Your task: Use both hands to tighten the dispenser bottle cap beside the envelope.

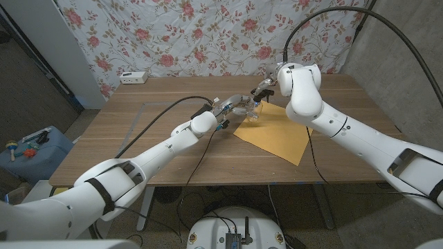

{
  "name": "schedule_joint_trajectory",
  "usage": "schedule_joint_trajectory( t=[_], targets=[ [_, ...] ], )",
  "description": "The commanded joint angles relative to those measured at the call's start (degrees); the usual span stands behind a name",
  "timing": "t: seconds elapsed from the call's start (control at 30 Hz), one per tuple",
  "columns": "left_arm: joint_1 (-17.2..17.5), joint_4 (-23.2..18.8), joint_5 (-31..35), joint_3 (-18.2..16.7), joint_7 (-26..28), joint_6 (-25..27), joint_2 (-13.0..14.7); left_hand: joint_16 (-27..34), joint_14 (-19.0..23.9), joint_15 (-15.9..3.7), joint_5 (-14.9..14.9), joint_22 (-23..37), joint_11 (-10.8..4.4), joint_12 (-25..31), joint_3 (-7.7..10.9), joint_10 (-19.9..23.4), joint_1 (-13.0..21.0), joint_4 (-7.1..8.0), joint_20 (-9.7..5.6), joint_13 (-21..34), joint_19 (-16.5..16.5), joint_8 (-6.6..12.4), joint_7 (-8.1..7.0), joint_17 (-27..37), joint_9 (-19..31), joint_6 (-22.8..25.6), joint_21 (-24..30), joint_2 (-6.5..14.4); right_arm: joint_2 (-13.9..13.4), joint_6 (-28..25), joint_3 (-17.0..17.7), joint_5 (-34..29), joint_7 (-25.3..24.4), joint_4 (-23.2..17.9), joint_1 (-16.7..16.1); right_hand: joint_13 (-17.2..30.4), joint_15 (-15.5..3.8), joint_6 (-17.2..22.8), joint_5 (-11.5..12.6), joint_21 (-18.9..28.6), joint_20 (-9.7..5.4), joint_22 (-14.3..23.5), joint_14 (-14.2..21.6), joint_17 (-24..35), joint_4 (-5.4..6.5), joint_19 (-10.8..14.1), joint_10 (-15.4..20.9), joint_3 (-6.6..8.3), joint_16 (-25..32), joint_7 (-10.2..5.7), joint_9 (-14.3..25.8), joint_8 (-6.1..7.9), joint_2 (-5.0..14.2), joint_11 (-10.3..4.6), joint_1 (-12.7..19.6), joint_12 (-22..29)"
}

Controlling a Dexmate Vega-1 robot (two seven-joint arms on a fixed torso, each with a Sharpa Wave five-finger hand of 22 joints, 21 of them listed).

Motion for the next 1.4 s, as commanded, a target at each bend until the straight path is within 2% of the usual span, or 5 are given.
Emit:
schedule_joint_trajectory(
  t=[0.03,0.47,0.5,0.87,1.4],
  targets=[
    [-0.51,1.24,-0.18,0.06,-0.16,-0.57,-0.42,0.25,1.36,-6.39,0.23,0.06,-1.89,0.34,4.80,4.63,-4.62,4.33,-5.59,10.87,0.49,1.31,0.75,0.18,0.15,9.10,-0.18,6.96,3.32,2.68,2.54,-6.00,1.76,1.53,-2.42,0.17,-0.21,1.87,-0.01,0.41,0.00,0.14,1.08,0.06,-0.18,0.90,1.49,-0.24,0.33,0.27,-0.13,0.74,0.04,0.00,-0.21,0.37],
    [-1.07,2.58,-0.30,0.10,-0.28,-1.27,-0.75,0.33,1.42,-6.32,0.24,0.06,-1.87,0.28,4.85,4.72,-4.55,4.28,-5.56,10.96,0.51,1.29,0.80,0.25,0.15,9.08,-0.18,7.01,6.99,5.59,4.71,-9.84,0.58,3.86,-4.33,0.08,-1.22,8.31,-0.08,0.55,-0.59,0.17,4.02,0.00,-0.81,3.30,5.74,-0.38,0.76,0.76,-0.84,2.71,0.69,-0.17,-0.33,0.70],
    [-1.24,3.10,-0.37,0.12,-0.31,-1.56,-0.96,0.32,1.42,-6.33,0.24,0.06,-1.83,0.28,4.86,4.72,-4.55,4.29,-5.52,10.97,0.54,1.28,0.82,0.24,0.15,9.05,-0.17,7.02,7.31,5.67,4.82,-10.15,0.42,4.05,-4.44,0.08,-1.38,9.45,-0.10,0.46,-0.54,0.17,4.26,0.00,-0.88,3.38,6.01,-0.40,0.74,1.10,-0.92,3.07,0.80,-0.86,-0.37,0.60],
    [-1.98,5.63,-0.50,0.43,-0.41,-3.37,-2.03,0.30,1.32,-6.41,0.23,0.06,-1.81,0.19,4.86,4.68,-4.51,4.25,-5.48,11.04,0.53,1.33,0.72,0.25,0.15,9.20,-0.18,6.97,9.48,7.07,6.09,-12.24,-0.32,5.20,-5.48,0.03,-2.53,15.30,-0.13,0.57,-1.08,0.21,7.07,-0.03,-1.47,5.62,10.10,-0.39,1.16,1.85,-1.60,4.56,1.29,-1.54,-0.18,0.91],
    [-0.23,2.02,-0.43,0.08,0.38,-1.49,-0.76,0.36,1.42,-6.24,0.26,0.06,-1.84,0.20,4.90,4.99,-4.51,4.27,-5.42,11.17,0.52,1.34,0.75,0.28,0.16,9.24,-0.18,7.07,11.63,7.76,6.86,-13.71,-2.88,6.78,-6.50,-0.05,-4.20,23.45,-0.16,0.60,-1.95,0.27,10.82,-0.03,-2.32,7.93,15.21,0.61,1.80,2.23,-2.32,6.40,3.11,-1.86,1.47,1.20]
  ],
)
